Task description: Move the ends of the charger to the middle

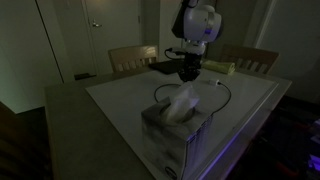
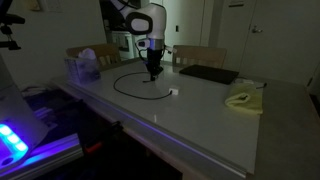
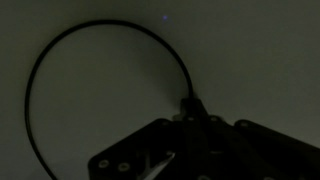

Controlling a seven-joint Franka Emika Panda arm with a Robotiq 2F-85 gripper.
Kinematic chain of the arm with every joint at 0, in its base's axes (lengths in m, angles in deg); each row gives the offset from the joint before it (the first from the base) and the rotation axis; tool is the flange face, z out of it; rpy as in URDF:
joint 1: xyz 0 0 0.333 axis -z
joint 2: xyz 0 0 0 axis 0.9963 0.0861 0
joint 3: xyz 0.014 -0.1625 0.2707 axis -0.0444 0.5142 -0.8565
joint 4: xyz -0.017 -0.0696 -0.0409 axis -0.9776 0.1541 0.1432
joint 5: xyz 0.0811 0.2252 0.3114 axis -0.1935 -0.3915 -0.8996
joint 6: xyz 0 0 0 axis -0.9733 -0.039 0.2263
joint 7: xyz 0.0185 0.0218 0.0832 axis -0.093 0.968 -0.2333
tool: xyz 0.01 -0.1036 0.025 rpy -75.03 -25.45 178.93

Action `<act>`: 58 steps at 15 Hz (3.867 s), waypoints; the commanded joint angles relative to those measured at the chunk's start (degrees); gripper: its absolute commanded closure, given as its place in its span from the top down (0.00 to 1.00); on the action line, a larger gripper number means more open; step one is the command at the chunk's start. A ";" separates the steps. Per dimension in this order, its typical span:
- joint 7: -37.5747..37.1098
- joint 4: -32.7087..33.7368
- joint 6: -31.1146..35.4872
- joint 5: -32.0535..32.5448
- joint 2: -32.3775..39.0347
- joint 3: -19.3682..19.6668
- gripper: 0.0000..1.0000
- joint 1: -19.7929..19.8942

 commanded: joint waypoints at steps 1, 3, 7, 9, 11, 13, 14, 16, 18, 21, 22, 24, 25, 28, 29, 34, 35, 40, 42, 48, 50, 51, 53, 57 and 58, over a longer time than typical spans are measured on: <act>0.01 -4.32 -4.72 -12.73 6.30 10.44 0.01 -8.89; 0.07 -7.33 -8.17 -19.94 11.11 15.61 0.01 -13.07; 0.05 -12.33 -14.78 -26.36 16.24 20.17 0.01 -15.96; 0.04 -12.59 -17.03 -26.20 16.46 20.79 0.29 -15.90; 0.02 -11.38 -19.39 -24.35 15.87 21.33 0.36 -15.87; 0.11 -9.35 -21.52 -21.35 14.44 21.79 0.48 -15.99; 0.15 -7.81 -22.40 -18.92 13.31 21.64 0.55 -16.08; 0.64 -5.46 -19.86 -9.74 6.31 17.88 0.71 -12.76; 0.56 -2.91 -20.26 -1.73 4.95 15.99 0.84 -11.85; 0.95 0.36 -21.25 12.05 0.94 11.78 1.00 -8.29; 1.27 1.15 -21.22 16.85 -0.54 10.04 1.00 -6.80; 2.63 2.09 -20.33 25.43 -3.63 5.86 1.00 -2.96; 0.63 1.29 -21.27 19.82 0.66 10.13 1.00 -7.78; 0.30 1.40 -21.32 20.74 -0.12 9.64 1.00 -7.02; 0.29 1.40 -21.32 20.72 0.06 9.63 1.00 -7.20; 0.29 1.20 -20.56 21.61 1.21 10.50 1.00 -8.33; 0.41 1.09 -20.10 21.85 1.01 10.52 1.00 -8.11; 0.41 1.55 -17.63 23.39 1.79 12.05 1.00 -8.95; 0.58 1.87 -16.31 24.57 2.01 12.51 1.00 -8.70; 2.40 3.82 -12.53 27.80 1.61 9.73 1.00 -3.39; 0.80 4.21 -11.55 29.36 1.68 9.40 1.00 -1.86; 0.14 4.42 -10.96 30.06 1.23 8.70 1.00 -0.82; 0.67 5.06 -10.20 29.05 1.57 8.52 1.00 0.97; 0.00 4.18 -11.23 30.05 0.79 9.10 1.00 0.10; 0.00 4.16 -11.23 30.05 0.79 9.06 1.00 0.00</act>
